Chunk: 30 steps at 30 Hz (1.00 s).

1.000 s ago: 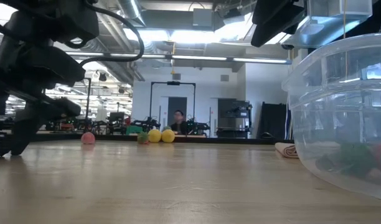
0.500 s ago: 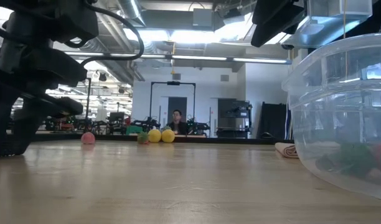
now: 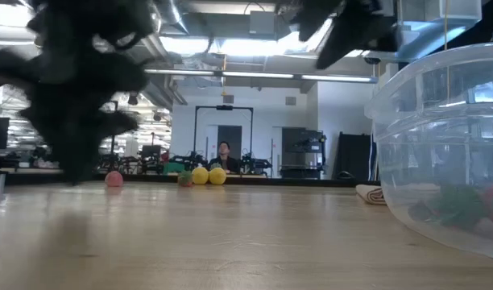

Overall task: Pick and placing Produce into tupperware
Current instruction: Put the blackberry into the transparent container

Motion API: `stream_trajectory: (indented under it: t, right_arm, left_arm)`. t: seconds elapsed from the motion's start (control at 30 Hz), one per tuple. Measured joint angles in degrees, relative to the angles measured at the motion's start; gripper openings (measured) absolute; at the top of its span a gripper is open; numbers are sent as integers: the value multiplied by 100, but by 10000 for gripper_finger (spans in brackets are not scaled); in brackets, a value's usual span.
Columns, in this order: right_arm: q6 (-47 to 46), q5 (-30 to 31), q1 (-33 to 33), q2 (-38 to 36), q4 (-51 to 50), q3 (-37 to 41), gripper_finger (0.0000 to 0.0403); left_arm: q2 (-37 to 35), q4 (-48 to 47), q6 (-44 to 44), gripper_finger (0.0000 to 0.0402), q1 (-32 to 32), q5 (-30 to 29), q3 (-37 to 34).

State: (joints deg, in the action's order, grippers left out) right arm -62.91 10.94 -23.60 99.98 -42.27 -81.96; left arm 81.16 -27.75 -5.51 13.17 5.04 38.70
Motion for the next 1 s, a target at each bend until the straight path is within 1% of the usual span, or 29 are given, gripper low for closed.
stream_trajectory:
  t: [0.1,0.23,0.33,0.43,0.5,0.57,0.67,0.77,0.9,1.0]
  right_arm:
    - [-75,33,217,0,162,1,184]
    - [291,-55,498,-81,223,3,184]
    - [694,-40,749,-409,193,6,184]
    - [1115,72,1036,-918,98,6,184]
    - [1358,352,1233,-1345,33,5,184]
    - [1585,785,1433,-1739,-32,3,184]
    - [1801,1304,1701,-2142,-22,3,184]
    - [1978,1343,1976,-2323,74,1,184]
    - [2369,1323,2368,-2312,191,1,184]
    - [2657,1082,2671,-2289,471,1,187]
  left_arm:
    - [-1,-4,387,79,-253,-371,453]
    - [-12,12,967,92,-625,-1276,1124]
    - [-12,24,1421,95,-901,-1962,1640]
    - [-17,134,1831,88,-1194,-2336,2153]
    - [-17,363,2040,83,-1385,-2369,2436]
    - [-21,761,2204,82,-1537,-2369,2637]
    - [-22,1386,2464,91,-1714,-2368,2860]
    - [-23,1918,2688,99,-1854,-2344,2970]
    - [-23,2434,2726,96,-1993,-2128,2984]
    - [-24,2540,2716,88,-2051,-2063,2984]
